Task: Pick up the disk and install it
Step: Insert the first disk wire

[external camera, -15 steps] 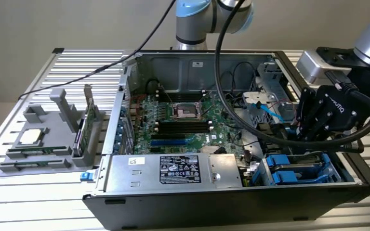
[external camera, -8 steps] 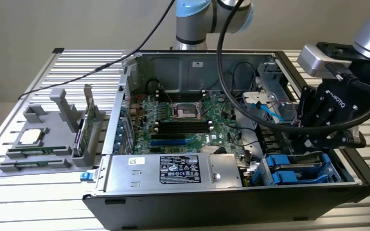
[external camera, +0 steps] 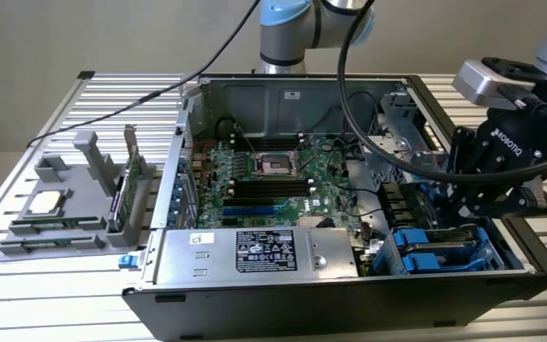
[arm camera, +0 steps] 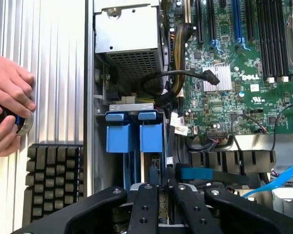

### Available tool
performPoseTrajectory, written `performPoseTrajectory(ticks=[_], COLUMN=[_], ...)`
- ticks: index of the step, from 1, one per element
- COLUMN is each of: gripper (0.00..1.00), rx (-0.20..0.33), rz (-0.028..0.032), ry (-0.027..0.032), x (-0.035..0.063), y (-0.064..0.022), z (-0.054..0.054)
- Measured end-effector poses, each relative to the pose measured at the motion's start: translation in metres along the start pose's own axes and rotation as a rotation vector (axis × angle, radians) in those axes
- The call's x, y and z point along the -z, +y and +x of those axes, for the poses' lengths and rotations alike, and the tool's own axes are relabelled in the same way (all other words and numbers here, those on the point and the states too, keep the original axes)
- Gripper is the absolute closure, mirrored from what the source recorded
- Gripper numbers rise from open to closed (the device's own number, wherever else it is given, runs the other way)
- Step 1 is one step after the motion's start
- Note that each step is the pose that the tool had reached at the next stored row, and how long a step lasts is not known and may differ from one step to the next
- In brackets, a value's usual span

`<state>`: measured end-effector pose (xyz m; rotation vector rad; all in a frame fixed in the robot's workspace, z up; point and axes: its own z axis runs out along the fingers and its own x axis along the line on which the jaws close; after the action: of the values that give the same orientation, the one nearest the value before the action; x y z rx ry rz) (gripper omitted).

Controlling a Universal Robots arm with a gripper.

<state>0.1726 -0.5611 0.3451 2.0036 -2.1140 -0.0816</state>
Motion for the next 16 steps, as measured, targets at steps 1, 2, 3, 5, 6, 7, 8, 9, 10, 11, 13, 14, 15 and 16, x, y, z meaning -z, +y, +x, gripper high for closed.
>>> performPoseTrajectory(ticks=[1, 2, 3, 5, 6, 7, 8, 9, 10, 11, 13, 14, 15, 16], gripper=[0.82, 0.82, 0.82, 0.82, 0.82, 0.82, 0.82, 0.82, 0.82, 0.82, 0.82, 0.82, 0.82, 0.82], rx=[0.0, 0.0, 0.001, -0.003, -0.008, -0.017, -0.025, -0.032, -0.04, -0.049, -0.064, -0.073, -0.08, -0.085], rz=[-0.006, -0.0129, -0.0202, -0.0243, -0.0252, -0.0263, -0.0273, -0.0282, -0.0291, -0.0302, -0.0321, -0.0331, -0.0338, -0.0342], ry=[0.0035, 0.0065, 0.0095, 0.0117, 0.0115, 0.0106, 0.01, 0.0103, 0.0103, 0.0099, 0.0098, 0.01, 0.0105, 0.0128], x=[0.0006, 0.0011, 0.0017, 0.0019, 0.0016, 0.0014, 0.0009, 0.0005, -0.0001, -0.0008, -0.0022, -0.0029, -0.0036, -0.0041], y=[-0.0025, -0.0053, -0.0084, -0.0117, -0.0124, -0.0127, -0.0128, -0.0128, -0.013, -0.0132, -0.0135, -0.0136, -0.0138, -0.0139], z=[0.0, -0.001, -0.001, -0.002, -0.002, -0.002, -0.002, -0.002, -0.002, -0.002, -0.002, -0.003, -0.003, -0.003])
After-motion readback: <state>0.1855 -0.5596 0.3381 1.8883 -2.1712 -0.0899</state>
